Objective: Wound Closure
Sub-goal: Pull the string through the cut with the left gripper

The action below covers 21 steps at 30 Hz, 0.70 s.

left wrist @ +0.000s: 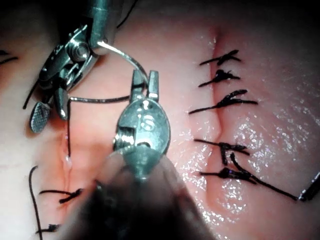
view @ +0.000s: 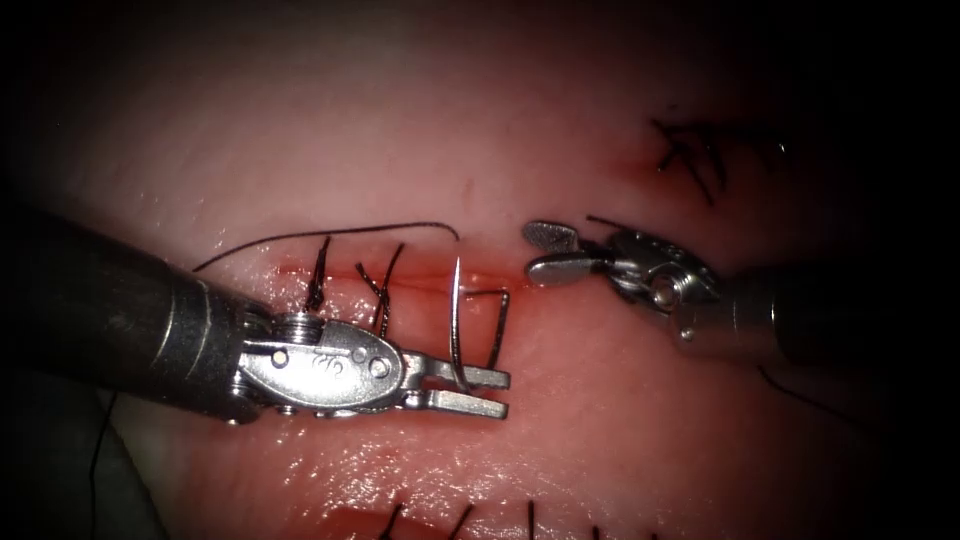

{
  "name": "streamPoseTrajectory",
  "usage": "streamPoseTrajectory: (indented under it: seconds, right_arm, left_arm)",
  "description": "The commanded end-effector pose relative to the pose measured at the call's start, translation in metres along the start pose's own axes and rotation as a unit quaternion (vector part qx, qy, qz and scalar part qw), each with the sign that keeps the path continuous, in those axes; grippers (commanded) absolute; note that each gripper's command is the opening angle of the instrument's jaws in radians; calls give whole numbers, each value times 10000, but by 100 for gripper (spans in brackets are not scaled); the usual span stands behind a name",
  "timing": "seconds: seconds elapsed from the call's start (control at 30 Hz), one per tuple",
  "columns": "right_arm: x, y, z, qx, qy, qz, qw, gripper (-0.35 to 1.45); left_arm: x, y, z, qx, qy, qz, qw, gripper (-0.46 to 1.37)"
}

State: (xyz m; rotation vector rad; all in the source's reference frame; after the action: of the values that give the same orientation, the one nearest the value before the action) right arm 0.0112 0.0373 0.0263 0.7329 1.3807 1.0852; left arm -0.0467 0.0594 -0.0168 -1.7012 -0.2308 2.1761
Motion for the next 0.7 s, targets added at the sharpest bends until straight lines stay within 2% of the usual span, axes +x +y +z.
streamPoseTrajectory:
  seconds: [0.03,0.2,0.5,0.7]
  right_arm:
    - [0,0,0,30,0,-1,10000,109]
    - [-1,-1,0,36,-4,-120,9999,113]
    - [-2,-1,0,38,-4,-124,9999,111]
    - [-3,0,0,36,-2,-131,9999,111]
  left_arm:
    - [2,-5,-1,56,0,147,9999,-35]
    - [21,-33,-5,348,-157,744,9965,-35]
    - [30,-76,-10,720,-114,1079,9915,-35]
    - [44,-110,-14,994,-156,1318,9862,-35]
